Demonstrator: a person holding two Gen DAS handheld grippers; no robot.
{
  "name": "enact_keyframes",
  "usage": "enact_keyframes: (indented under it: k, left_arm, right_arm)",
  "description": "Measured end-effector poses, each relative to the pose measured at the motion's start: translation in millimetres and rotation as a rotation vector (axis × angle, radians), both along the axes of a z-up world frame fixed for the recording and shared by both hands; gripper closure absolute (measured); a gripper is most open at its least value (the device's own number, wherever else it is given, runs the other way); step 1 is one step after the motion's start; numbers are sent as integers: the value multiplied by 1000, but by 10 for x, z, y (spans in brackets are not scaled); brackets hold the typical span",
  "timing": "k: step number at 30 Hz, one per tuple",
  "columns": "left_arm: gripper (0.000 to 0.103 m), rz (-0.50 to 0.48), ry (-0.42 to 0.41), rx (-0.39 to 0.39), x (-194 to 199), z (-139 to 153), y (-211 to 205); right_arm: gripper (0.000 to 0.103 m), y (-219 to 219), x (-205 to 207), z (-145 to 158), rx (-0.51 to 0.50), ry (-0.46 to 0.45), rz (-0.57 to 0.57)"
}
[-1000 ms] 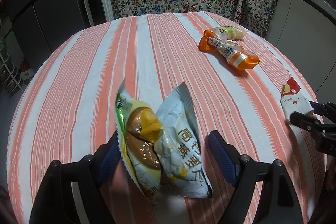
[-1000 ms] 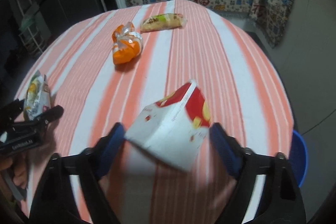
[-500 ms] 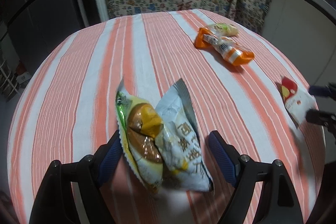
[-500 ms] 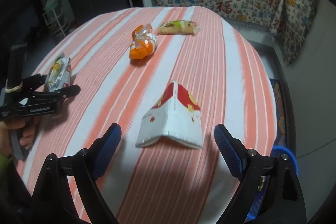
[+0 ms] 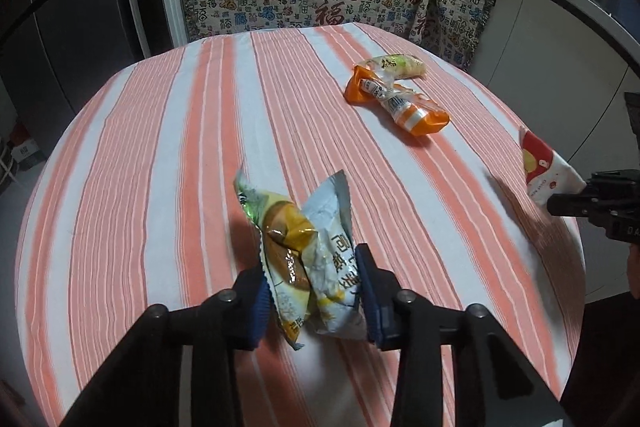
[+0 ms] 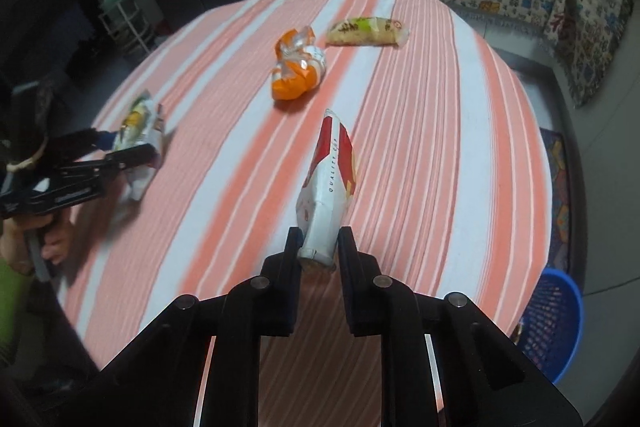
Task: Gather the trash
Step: 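Carry the snack bag and paper cup over the blue wastebasket and open both tools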
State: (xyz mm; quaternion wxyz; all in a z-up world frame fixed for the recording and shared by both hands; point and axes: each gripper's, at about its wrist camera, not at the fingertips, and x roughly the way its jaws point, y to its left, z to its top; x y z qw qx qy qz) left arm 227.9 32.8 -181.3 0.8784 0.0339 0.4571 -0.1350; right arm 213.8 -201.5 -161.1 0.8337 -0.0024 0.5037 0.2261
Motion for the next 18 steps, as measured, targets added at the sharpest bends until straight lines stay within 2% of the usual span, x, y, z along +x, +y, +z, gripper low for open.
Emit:
enact_keyframes:
  k: [4, 12, 18]
  left_arm:
    - [74, -14, -8, -70, -115, 87, -94]
    - [75, -75, -41, -129, -292, 298, -485]
    - [75, -182, -35, -162, -337, 444, -1130]
  right_arm:
    - [86, -41, -108, 81, 11, -18, 2]
    - [86, -180, -240, 99, 44, -30, -20]
    - [86, -633, -320, 211, 76, -53, -103]
